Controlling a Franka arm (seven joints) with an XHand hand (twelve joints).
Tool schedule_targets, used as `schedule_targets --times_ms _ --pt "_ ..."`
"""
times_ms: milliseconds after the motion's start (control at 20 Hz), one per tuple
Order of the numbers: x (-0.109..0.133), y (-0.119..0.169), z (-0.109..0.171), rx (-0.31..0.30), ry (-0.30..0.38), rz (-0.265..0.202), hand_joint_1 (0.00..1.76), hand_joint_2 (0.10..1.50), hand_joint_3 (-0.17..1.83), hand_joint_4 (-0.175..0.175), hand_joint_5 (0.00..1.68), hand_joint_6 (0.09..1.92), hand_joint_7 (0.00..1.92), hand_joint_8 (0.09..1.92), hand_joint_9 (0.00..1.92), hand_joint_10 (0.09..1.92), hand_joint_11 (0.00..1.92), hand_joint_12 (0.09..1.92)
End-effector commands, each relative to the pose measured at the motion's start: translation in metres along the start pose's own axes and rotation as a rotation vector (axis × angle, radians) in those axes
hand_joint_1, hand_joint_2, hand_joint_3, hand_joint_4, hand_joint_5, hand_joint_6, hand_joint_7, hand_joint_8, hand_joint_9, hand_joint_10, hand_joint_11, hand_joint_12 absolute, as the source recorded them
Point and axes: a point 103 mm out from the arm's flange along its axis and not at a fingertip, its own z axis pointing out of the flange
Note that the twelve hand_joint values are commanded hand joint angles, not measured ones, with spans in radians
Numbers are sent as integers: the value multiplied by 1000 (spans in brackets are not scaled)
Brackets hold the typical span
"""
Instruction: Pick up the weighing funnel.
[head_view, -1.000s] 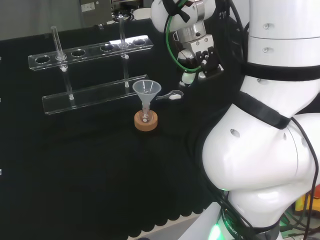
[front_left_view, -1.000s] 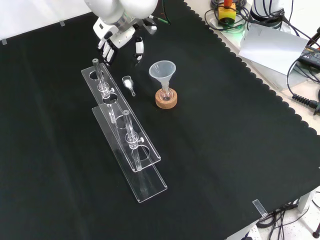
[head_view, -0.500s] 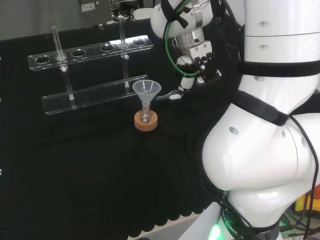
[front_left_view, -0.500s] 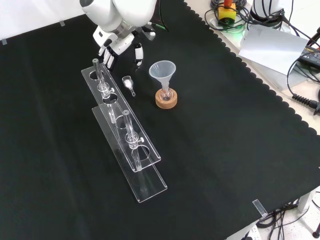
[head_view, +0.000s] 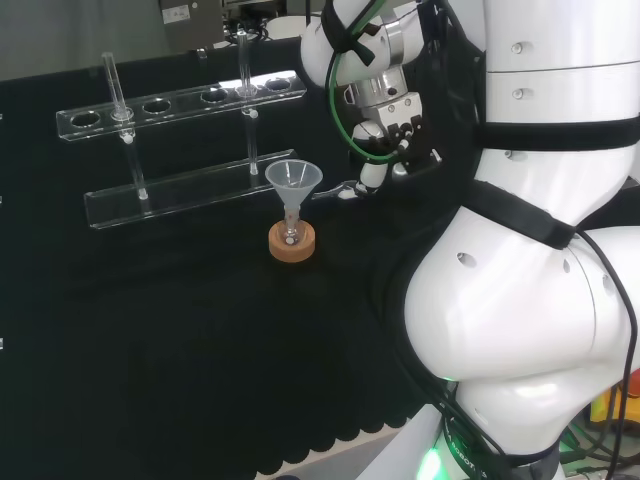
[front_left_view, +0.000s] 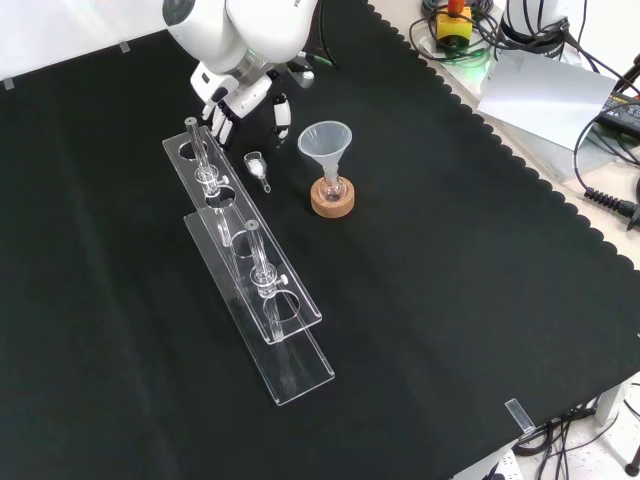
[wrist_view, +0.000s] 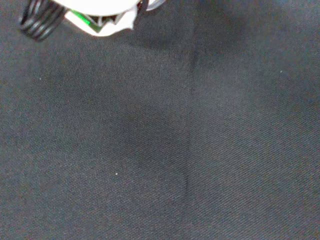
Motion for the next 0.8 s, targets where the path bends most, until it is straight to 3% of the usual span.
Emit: schedule_targets --times_ms 50,800 --pt "1 0 3 -3 4 9 895 611 739 -66 550 87 405 720 636 581 314 1359" --pt "9 2 10 -15 5 43 887 610 739 -68 591 103 403 725 632 585 311 1360"
